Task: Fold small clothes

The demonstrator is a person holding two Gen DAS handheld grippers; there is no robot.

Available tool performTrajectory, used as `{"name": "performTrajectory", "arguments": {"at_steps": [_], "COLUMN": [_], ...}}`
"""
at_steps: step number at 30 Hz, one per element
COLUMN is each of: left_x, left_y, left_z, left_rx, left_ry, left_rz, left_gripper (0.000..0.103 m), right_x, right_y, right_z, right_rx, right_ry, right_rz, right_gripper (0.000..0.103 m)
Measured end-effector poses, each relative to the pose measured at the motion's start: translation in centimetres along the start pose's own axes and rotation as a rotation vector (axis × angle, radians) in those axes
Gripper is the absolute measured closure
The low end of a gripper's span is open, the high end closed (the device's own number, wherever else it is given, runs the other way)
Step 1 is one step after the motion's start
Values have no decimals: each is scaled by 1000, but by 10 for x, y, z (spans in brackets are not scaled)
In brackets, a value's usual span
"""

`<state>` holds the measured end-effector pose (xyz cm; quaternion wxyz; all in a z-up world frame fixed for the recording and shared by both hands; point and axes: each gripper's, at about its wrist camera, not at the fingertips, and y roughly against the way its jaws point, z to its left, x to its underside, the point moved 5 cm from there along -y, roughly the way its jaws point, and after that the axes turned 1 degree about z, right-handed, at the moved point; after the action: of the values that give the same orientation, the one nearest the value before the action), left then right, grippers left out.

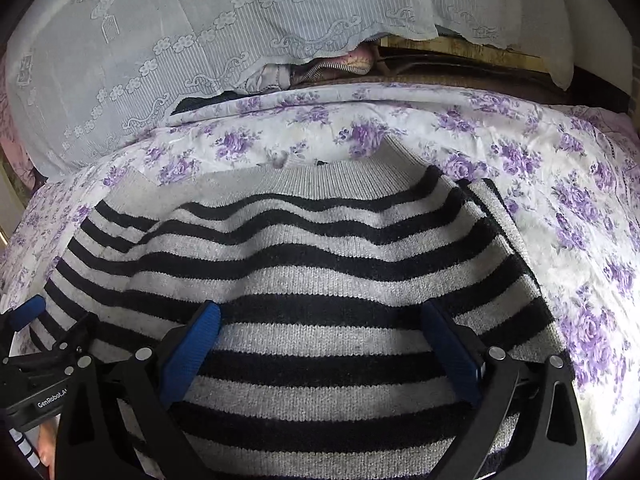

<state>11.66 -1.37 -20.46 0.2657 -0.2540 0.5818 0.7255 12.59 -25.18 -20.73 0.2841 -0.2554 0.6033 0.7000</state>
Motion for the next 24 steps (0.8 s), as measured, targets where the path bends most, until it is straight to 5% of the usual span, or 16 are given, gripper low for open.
{"name": "performTrajectory", "arguments": {"at_steps": [8, 12, 24], "left_x": [1, 1, 13], "left_y": [3, 3, 25], "left_z": [1, 0, 0], "left_rx": [10, 8, 46], "left_ry": [9, 10, 35], "left_rz": [-3, -1, -14], "left_gripper": [4, 4, 4], "right_x": [-2, 8, 8], "right_y": [31, 1, 2], "right_z": [12, 26, 22], "right_rx": [-8, 8, -19], "right_ry": [51, 134, 106], "right_rz": [-140, 35, 34], "right_gripper": [3, 3, 3]}}
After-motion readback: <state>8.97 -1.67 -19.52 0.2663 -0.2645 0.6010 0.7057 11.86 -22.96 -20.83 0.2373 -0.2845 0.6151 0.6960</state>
